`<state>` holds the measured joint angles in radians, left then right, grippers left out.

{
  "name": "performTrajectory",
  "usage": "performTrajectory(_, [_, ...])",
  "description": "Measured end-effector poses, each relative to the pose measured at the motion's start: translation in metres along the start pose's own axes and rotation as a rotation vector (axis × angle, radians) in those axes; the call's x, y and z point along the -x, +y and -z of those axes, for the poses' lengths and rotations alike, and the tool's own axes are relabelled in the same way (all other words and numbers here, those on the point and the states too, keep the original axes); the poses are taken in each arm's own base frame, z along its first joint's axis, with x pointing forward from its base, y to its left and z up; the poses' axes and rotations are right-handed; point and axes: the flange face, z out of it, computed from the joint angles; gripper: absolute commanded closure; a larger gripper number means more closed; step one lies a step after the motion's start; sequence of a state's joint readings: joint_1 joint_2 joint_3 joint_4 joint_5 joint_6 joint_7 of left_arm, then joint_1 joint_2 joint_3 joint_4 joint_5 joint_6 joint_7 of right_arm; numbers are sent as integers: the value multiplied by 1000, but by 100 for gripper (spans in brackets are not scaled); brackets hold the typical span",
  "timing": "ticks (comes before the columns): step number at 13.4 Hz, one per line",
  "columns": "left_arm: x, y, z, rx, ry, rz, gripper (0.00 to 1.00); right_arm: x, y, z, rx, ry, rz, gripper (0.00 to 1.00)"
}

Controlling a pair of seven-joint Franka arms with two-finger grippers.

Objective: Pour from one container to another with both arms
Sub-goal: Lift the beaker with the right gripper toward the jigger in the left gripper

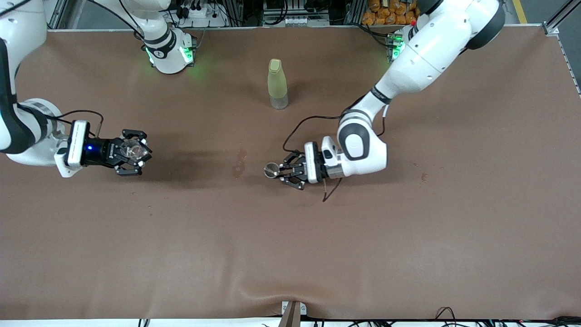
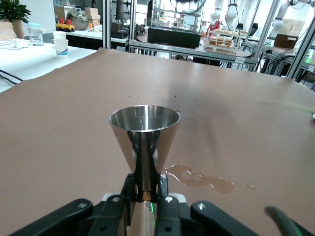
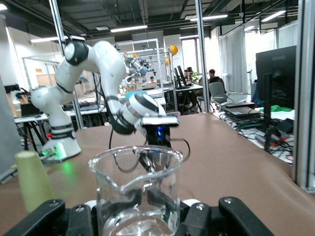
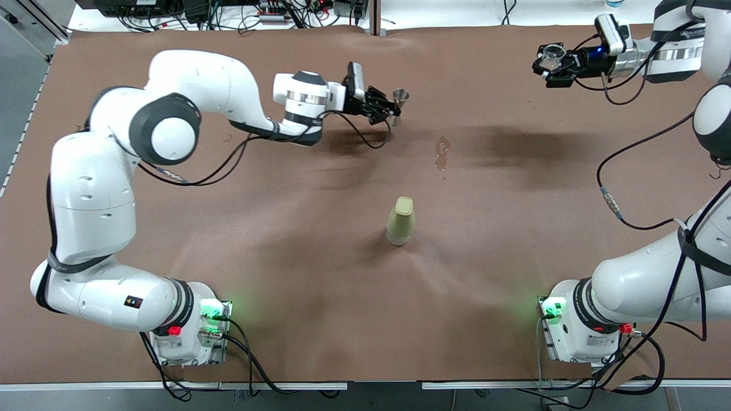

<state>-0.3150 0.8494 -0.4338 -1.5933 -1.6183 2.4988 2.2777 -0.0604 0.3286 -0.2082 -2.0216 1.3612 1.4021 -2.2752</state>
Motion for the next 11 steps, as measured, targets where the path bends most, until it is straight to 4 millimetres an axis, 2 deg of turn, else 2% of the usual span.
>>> performTrajectory(3, [-4,5,-30,2,2,-21,100,-20,-3,-23,-42,-5,-39,100])
performTrajectory(8, [-2,22,-63,20,19,-9,100,-50,0,-66,-47,-22,-81,100])
performTrajectory(11, [-13,28,-78,32,36,-37,100,-52,3,-111,-11,5,-92,100])
